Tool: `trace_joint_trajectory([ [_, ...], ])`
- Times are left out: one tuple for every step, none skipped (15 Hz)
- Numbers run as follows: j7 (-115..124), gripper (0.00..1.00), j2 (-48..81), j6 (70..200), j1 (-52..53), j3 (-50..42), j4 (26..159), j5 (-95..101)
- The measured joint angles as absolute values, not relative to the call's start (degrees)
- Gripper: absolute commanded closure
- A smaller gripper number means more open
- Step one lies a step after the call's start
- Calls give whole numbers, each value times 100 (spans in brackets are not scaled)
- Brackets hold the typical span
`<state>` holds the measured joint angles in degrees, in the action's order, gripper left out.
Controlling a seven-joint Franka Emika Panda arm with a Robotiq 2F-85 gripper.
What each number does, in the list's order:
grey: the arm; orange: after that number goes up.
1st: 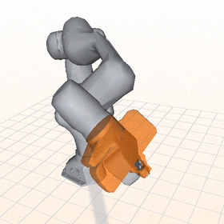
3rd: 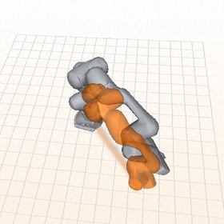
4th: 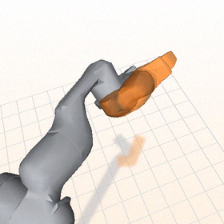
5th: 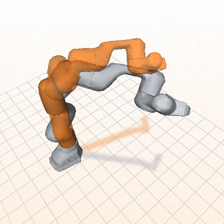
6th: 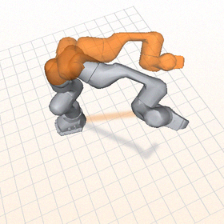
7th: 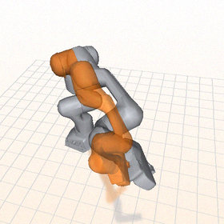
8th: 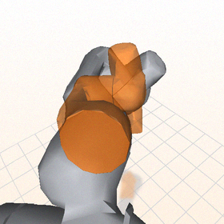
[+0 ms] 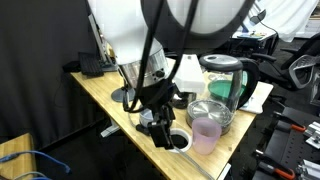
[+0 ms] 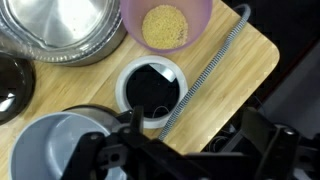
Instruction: Remove the lid from the gray pot then pour some contents from the pink cup into the gray pot
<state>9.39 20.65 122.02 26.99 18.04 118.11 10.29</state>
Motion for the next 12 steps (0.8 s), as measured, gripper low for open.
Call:
trace_joint_trajectory([
  [1028,0,2001,12268,2786,1832,11906,1134],
  [1112,0,1952,12352,2859,1851,11996,1229],
  [1197,0,1906,12445,2919,1863,12081,1332],
  [1265,0,1856,12553,2963,1866,12169,1429],
  [1328,0,1807,12666,2993,1867,12260,1545],
  [1399,0,1760,12753,3011,1868,12336,1659],
  [1500,0,1701,12816,3017,1867,12411,1784],
  [1594,0,1649,12833,3018,1866,12469,1880],
  [1694,0,1596,12834,3017,1858,12522,1962],
  [1776,0,1542,12833,3016,1847,12574,2015],
  [1853,0,1503,12833,3014,1839,12618,2048],
  [1934,0,1478,12826,3006,1832,12653,2052],
])
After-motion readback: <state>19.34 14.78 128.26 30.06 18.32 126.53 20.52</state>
